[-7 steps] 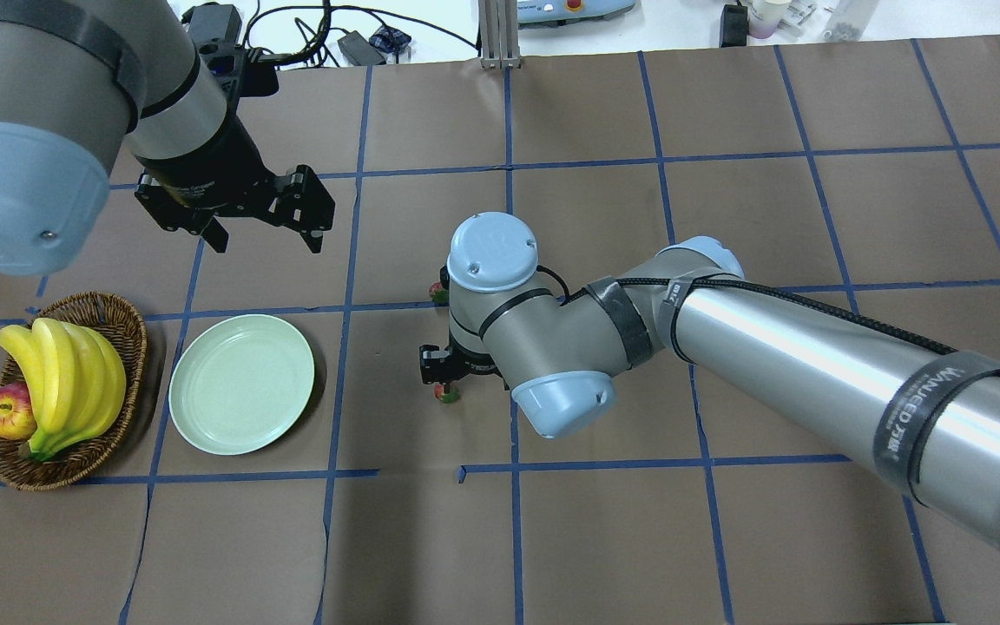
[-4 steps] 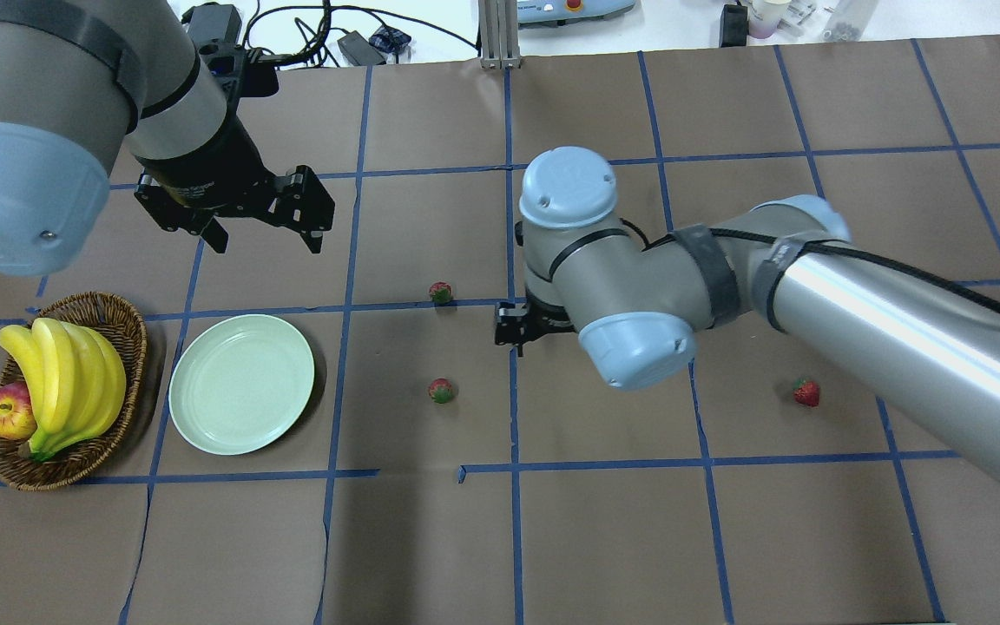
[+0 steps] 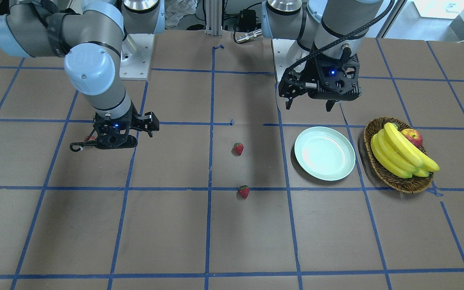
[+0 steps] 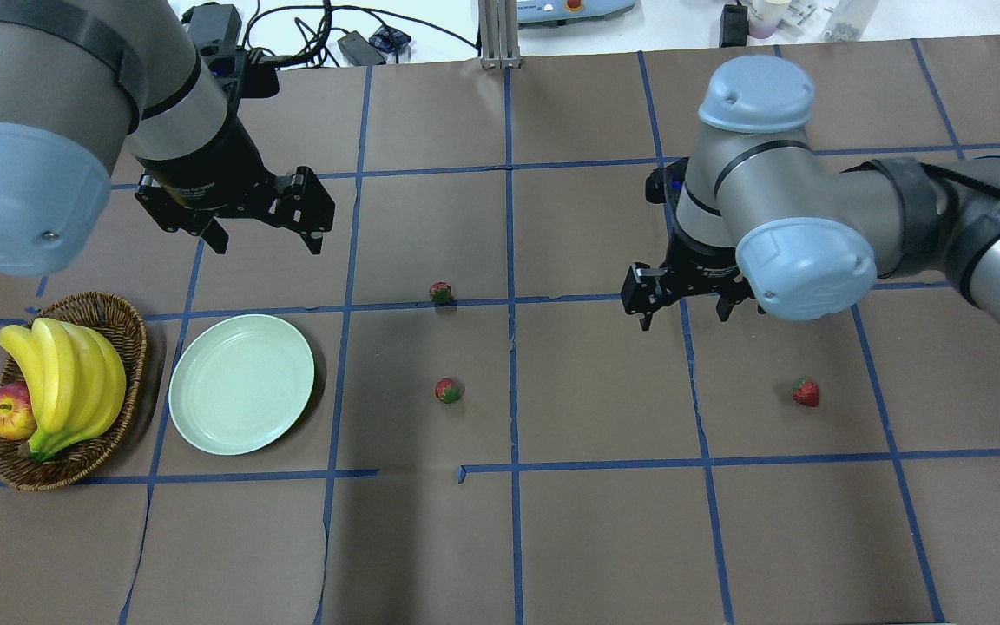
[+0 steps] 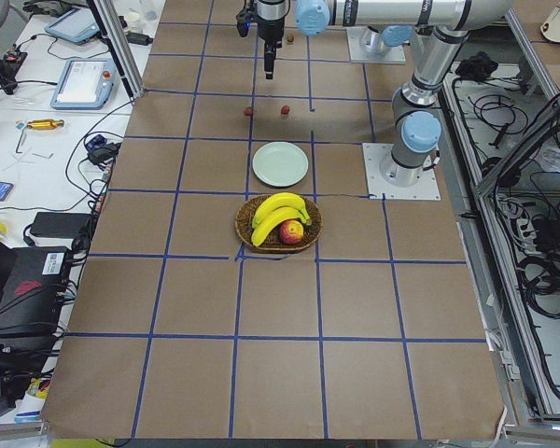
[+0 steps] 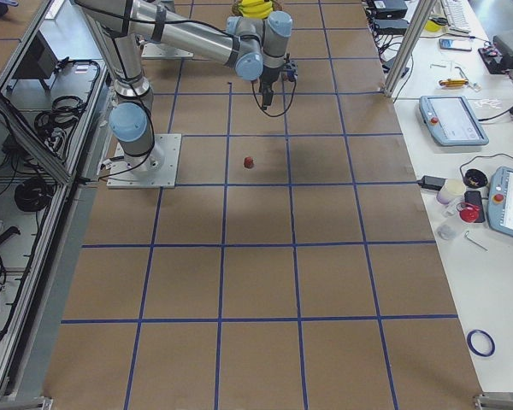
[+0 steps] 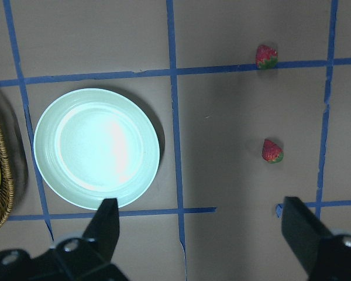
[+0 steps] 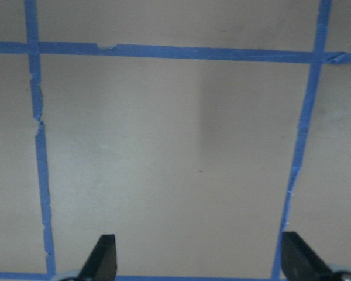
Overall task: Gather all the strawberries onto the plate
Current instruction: 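Move the right gripper to the last strawberry and grasp it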
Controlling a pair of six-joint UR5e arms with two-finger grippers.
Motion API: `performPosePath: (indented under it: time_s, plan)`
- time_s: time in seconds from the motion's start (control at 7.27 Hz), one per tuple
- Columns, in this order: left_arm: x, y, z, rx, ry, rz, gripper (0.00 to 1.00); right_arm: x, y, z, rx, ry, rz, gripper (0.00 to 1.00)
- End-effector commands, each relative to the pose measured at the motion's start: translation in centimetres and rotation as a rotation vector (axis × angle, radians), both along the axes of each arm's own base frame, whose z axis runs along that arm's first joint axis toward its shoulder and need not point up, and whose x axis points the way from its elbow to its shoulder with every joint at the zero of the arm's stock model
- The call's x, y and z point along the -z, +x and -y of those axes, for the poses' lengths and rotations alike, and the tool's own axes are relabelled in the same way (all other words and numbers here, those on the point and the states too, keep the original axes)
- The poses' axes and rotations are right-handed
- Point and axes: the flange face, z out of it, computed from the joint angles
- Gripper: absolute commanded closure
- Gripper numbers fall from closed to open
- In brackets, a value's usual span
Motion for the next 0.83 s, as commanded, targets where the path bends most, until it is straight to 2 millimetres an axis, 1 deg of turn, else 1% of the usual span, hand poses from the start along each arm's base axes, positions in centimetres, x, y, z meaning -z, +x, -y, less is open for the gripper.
performPosePath:
  time_s: [0.0, 0.14, 0.28, 0.41, 0.55, 0.69]
  plan:
    - [0.0, 0.0, 0.0, 0.000, 0.001, 0.000, 0.00, 1.6, -6.7, 0.1, -0.023, 0.044, -0.037, 0.00]
    - [0.1, 0.0, 0.0, 0.001, 0.003, 0.000, 0.00, 3.3, -10.4, -0.4, -0.031, 0.053, -0.016, 0.00]
    - [0.3, 0.0, -0.2, 0.000, 0.009, 0.001, 0.00, 5.1, -13.3, -1.2, -0.090, 0.032, 0.006, 0.00]
    - [0.9, 0.0, -0.4, -0.002, 0.018, 0.001, 0.00, 7.2, -14.2, -2.3, -0.079, 0.025, 0.015, 0.00]
    - [0.9, 0.0, -0.4, -0.002, 0.018, 0.003, 0.00, 9.1, -13.9, -3.8, -0.081, 0.025, 0.013, 0.00]
    - [0.9, 0.0, -0.4, -0.002, 0.018, 0.004, 0.00, 10.3, -13.9, -4.8, -0.091, 0.019, 0.000, 0.00]
